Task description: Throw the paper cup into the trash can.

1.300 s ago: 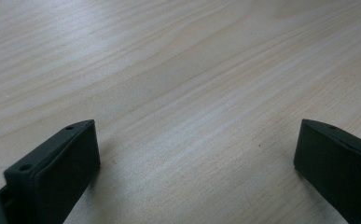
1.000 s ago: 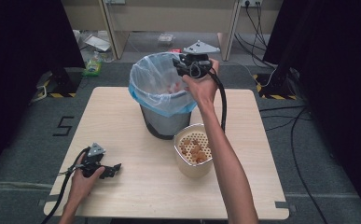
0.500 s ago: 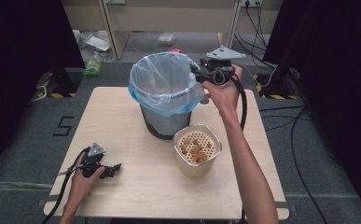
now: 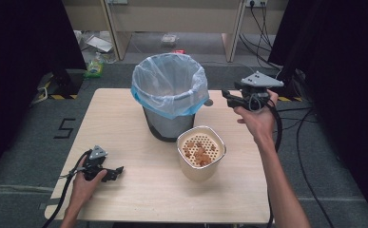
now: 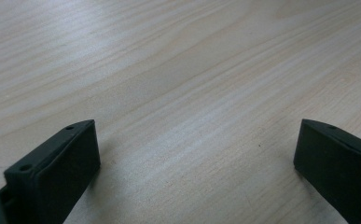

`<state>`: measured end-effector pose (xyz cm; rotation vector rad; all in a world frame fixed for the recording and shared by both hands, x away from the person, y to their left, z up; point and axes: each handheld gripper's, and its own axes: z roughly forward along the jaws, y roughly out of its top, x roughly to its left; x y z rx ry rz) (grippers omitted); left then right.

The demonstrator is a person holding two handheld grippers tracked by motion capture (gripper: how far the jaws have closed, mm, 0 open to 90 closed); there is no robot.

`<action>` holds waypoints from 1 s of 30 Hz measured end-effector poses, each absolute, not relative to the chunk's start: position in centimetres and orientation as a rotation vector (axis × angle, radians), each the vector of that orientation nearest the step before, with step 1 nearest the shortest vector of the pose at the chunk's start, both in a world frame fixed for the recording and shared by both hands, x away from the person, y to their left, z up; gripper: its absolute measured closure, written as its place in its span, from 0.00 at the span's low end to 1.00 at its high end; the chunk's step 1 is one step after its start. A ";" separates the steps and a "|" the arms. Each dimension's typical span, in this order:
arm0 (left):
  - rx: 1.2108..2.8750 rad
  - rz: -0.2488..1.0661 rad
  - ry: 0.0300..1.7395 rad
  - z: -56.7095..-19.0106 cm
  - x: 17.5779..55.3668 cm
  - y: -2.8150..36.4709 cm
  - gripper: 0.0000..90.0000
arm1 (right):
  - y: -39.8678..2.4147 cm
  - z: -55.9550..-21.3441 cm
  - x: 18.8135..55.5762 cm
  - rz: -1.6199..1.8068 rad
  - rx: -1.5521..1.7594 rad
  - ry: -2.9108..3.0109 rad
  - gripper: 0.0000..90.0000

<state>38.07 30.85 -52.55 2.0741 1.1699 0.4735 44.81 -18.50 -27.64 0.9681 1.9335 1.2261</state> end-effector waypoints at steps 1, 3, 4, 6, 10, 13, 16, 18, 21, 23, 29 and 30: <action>2.073 0.473 1.169 -52.6 38.1 30.9 0.00 | -18.8 -27.9 44.6 1.219 0.972 1.937 0.53; 2.074 0.473 1.170 -52.5 38.1 30.9 0.00 | -19.5 -28.7 44.0 1.196 0.978 1.938 0.53; 2.073 0.473 1.169 -52.6 38.1 30.9 0.00 | -19.8 -29.0 43.7 1.189 0.978 1.941 0.53; 2.074 0.473 1.170 -52.5 38.1 30.9 0.00 | -20.4 -29.7 43.2 1.179 0.985 1.947 0.52; 2.074 0.473 1.170 -52.5 38.1 30.9 0.00 | -21.6 -31.3 42.0 1.154 1.006 1.965 0.51; 2.073 0.473 1.170 -52.6 38.1 30.9 0.00 | -22.3 -32.6 41.2 1.127 1.009 1.975 0.50; 2.074 0.473 1.169 -52.5 38.1 30.9 0.00 | -23.0 -33.9 40.3 1.112 1.021 1.987 0.48; 2.075 0.473 1.170 -52.5 38.1 30.9 0.00 | -23.5 -34.9 39.7 1.109 1.032 1.997 0.48; 2.074 0.473 1.169 -52.5 38.1 30.9 0.00 | -24.0 -36.7 38.9 1.094 1.052 2.017 0.48; 2.075 0.473 1.170 -52.5 38.1 30.9 0.00 | -24.2 -37.9 38.4 1.099 1.073 2.021 0.48; 2.075 0.473 1.170 -52.5 38.1 30.9 0.00 | -24.4 -41.0 36.9 1.058 1.089 2.041 0.48; 2.075 0.473 1.170 -52.5 38.1 30.9 0.00 | -24.4 -41.5 36.7 1.057 1.091 2.055 0.47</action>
